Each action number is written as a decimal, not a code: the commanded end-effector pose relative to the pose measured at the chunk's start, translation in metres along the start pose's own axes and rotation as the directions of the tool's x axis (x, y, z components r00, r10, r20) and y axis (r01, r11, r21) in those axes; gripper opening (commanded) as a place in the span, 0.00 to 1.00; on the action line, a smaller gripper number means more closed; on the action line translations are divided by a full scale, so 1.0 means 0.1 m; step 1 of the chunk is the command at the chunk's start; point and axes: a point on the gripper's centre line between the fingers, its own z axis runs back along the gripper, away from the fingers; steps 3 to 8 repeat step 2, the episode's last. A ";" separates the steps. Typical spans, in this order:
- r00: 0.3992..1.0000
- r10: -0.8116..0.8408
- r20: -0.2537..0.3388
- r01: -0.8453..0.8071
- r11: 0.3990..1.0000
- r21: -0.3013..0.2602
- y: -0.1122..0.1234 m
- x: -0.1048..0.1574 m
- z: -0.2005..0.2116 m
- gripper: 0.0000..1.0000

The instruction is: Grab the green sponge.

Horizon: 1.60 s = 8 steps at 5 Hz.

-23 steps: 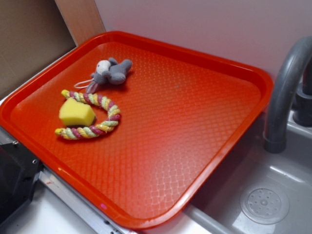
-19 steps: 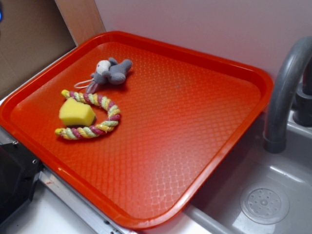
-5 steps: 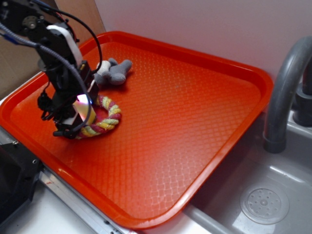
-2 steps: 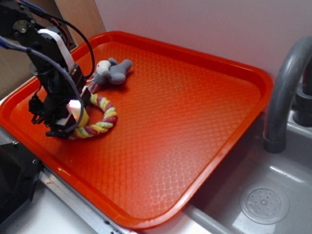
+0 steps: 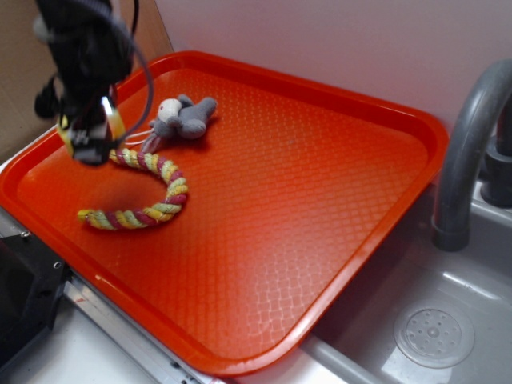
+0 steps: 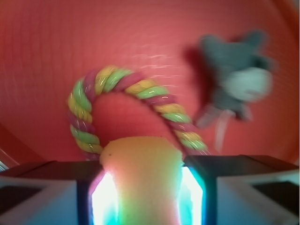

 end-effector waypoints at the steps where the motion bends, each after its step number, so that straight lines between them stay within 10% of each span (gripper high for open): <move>1: 0.896 0.443 -0.036 -0.442 0.880 -0.173 0.02 0.02 1.14 0.00; 2: 0.845 0.534 -0.025 -0.523 0.818 -0.239 0.08 0.02 1.42 0.00; 8: 0.845 0.534 -0.025 -0.523 0.818 -0.239 0.08 0.02 1.42 0.00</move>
